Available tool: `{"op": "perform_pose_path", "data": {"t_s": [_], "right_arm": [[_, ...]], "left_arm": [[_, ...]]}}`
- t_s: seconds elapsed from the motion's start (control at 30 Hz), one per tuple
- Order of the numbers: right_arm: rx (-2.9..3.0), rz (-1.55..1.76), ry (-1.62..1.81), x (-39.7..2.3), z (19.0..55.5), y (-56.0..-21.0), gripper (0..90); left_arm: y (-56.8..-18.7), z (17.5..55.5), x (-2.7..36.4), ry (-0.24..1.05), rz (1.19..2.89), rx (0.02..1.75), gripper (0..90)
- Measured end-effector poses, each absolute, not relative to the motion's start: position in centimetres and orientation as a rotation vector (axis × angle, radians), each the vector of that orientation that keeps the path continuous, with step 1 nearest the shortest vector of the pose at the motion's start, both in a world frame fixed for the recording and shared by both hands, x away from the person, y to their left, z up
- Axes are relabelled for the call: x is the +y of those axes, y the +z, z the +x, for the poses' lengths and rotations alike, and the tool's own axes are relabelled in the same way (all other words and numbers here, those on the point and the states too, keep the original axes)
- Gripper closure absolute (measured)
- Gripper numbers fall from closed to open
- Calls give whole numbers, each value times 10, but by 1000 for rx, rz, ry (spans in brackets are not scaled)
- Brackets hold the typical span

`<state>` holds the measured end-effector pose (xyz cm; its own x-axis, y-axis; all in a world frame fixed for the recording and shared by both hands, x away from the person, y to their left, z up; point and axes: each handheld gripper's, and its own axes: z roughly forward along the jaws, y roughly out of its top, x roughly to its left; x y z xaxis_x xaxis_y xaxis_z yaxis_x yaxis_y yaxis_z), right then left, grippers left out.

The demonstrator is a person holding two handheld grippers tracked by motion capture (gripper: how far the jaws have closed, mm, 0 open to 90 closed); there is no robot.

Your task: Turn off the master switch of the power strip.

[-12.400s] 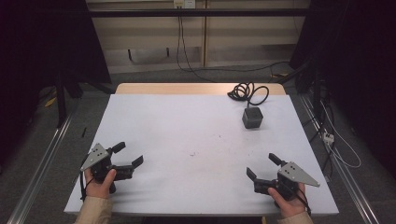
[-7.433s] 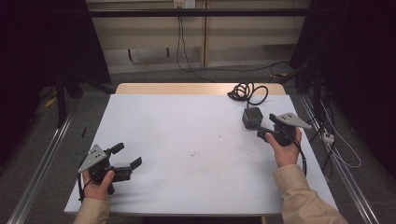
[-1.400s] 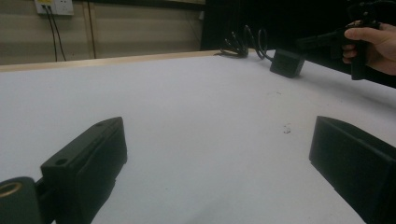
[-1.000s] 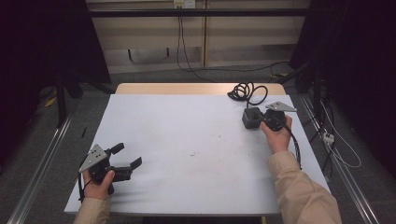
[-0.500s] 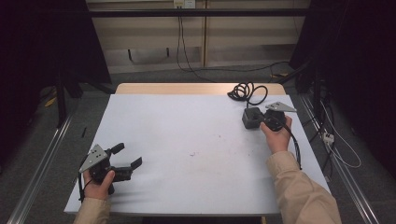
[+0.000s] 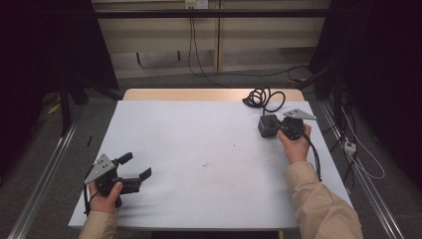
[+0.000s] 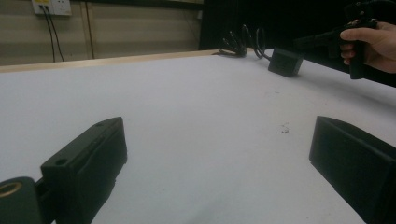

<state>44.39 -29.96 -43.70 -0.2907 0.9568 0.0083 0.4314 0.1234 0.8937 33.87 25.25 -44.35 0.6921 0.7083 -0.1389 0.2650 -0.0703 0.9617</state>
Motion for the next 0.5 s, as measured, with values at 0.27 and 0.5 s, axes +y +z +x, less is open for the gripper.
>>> {"op": "perform_pose_path", "data": {"t_s": [0.27,0.5], "right_arm": [[1798,1340,1124,-300,444,-438,900],[1802,1339,1117,-299,444,-437,900]], "left_arm": [[-443,339,253,439,1646,802,39],[-443,339,254,440,1649,801,39]]}}
